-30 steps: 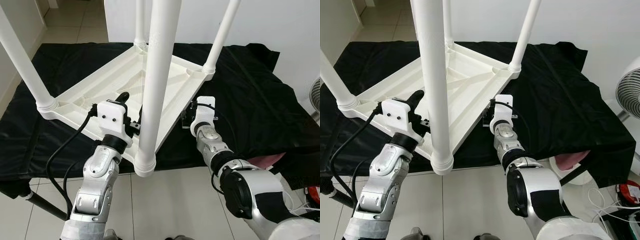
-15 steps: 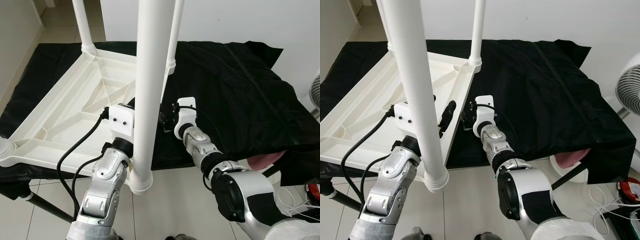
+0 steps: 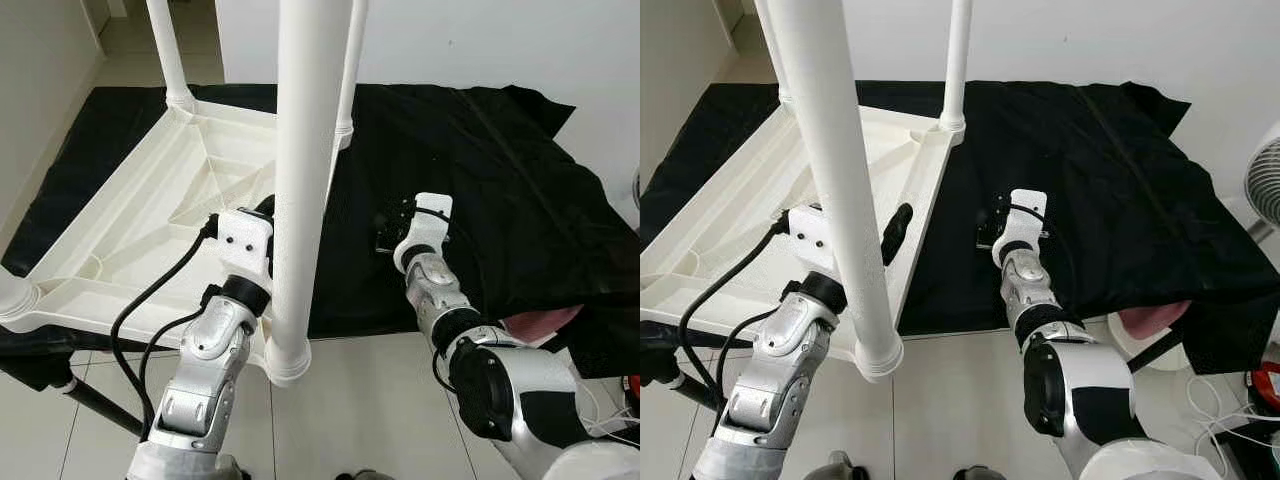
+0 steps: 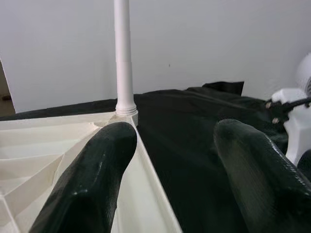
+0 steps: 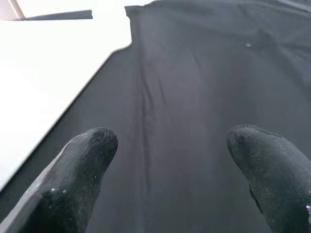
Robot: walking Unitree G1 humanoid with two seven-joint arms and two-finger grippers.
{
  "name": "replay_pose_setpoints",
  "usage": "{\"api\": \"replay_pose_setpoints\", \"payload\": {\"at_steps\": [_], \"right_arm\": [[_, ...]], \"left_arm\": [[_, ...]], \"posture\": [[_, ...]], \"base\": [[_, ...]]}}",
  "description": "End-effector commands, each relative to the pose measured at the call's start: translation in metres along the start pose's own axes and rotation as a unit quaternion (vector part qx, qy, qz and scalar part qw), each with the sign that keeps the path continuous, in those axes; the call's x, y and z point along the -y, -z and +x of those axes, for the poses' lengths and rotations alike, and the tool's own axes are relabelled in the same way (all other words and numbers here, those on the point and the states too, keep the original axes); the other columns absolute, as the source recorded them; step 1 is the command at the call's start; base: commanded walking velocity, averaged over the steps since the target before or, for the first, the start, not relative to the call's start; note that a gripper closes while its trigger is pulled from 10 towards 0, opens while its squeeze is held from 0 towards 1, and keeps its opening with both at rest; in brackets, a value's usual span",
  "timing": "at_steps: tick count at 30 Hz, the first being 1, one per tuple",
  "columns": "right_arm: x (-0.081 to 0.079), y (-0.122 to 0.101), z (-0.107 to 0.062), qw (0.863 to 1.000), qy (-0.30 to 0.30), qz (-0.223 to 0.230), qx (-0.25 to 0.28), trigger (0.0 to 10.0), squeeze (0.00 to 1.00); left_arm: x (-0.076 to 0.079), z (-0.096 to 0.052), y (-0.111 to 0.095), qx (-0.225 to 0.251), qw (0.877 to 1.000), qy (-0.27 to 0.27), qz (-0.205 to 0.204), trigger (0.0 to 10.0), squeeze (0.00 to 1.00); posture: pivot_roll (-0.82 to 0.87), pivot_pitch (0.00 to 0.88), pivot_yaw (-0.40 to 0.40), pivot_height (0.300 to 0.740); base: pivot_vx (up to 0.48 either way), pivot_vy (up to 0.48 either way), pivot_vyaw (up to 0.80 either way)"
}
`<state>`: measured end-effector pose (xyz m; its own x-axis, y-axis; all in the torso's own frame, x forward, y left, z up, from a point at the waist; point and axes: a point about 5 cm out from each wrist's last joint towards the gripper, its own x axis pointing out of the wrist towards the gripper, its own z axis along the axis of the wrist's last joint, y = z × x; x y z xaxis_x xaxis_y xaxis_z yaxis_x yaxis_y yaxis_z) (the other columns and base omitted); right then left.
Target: Building children table
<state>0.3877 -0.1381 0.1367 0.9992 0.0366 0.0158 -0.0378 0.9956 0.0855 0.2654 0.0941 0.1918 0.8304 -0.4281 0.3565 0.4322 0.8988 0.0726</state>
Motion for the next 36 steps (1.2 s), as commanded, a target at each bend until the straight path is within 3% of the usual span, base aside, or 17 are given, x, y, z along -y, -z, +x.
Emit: {"api": "replay_pose_setpoints", "payload": {"at_steps": [1, 3, 6, 11, 14, 20, 23, 34, 35, 36], "right_arm": [[0.004, 0.004, -0.003, 1.0, -0.001, 0.005, 0.002, 10.0, 0.0], [0.001, 0.009, -0.009, 0.999, -0.031, -0.011, 0.022, 10.0, 0.0], [0.001, 0.011, -0.012, 0.999, -0.038, -0.017, 0.026, 10.0, 0.0], [0.012, 0.027, -0.029, 0.997, -0.053, -0.025, 0.04, 10.0, 0.0], [0.022, 0.031, -0.036, 0.997, -0.049, -0.023, 0.048, 10.0, 0.0], [0.047, 0.042, -0.055, 0.998, -0.034, -0.037, 0.045, 10.0, 0.0], [0.055, 0.045, -0.06, 0.998, -0.027, -0.04, 0.042, 10.0, 0.0], [0.066, 0.049, -0.072, 0.998, -0.023, -0.051, 0.035, 10.0, 0.0], [0.068, 0.05, -0.074, 0.998, -0.022, -0.051, 0.032, 10.0, 0.0], [0.068, 0.05, -0.074, 0.998, -0.022, -0.051, 0.032, 10.0, 0.0]], "left_arm": [[-0.002, -0.004, 0.001, -0.007, 1.0, 0.01, -0.002, 10.0, 0.0], [-0.012, -0.013, 0.004, -0.022, 0.998, 0.052, 0.029, 10.0, 0.0], [-0.015, -0.016, 0.004, -0.026, 0.997, 0.066, 0.039, 10.0, 0.0], [-0.018, -0.027, 0.004, -0.048, 0.987, 0.141, 0.067, 10.0, 0.0], [-0.017, -0.033, 0.007, -0.067, 0.979, 0.179, 0.071, 10.0, 0.0], [-0.022, -0.051, 0.016, -0.124, 0.952, 0.261, 0.1, 10.0, 0.0], [-0.025, -0.056, 0.019, -0.143, 0.942, 0.282, 0.11, 10.0, 0.0], [-0.044, -0.069, 0.02, -0.177, 0.933, 0.289, 0.124, 10.0, 0.0], [-0.058, -0.076, 0.023, -0.197, 0.934, 0.268, 0.132, 10.0, 0.0], [-0.058, -0.076, 0.023, -0.197, 0.934, 0.268, 0.132, 10.0, 0.0]], "posture": [[0.06, 0.072, -0.022, 0.74], [0.07, 0.072, -0.037, 0.74], [0.07, 0.072, -0.04, 0.74], [0.07, 0.075, -0.056, 0.74], [0.07, 0.076, -0.058, 0.74], [0.06, 0.077, -0.065, 0.74], [0.06, 0.075, -0.066, 0.74], [0.06, 0.08, -0.069, 0.74], [0.06, 0.083, -0.069, 0.74], [0.06, 0.083, -0.069, 0.74]], "base": [[0.0, 0.0, 0.0], [0.0, 0.0, 0.0], [0.0, 0.0, 0.0], [0.0, 0.0, 0.0], [0.0, 0.0, 0.0], [0.0, 0.0, 0.0], [0.0, 0.0, 0.0], [0.0, 0.0, 0.0], [0.0, 0.0, 0.0], [0.0, 0.0, 0.0]]}}
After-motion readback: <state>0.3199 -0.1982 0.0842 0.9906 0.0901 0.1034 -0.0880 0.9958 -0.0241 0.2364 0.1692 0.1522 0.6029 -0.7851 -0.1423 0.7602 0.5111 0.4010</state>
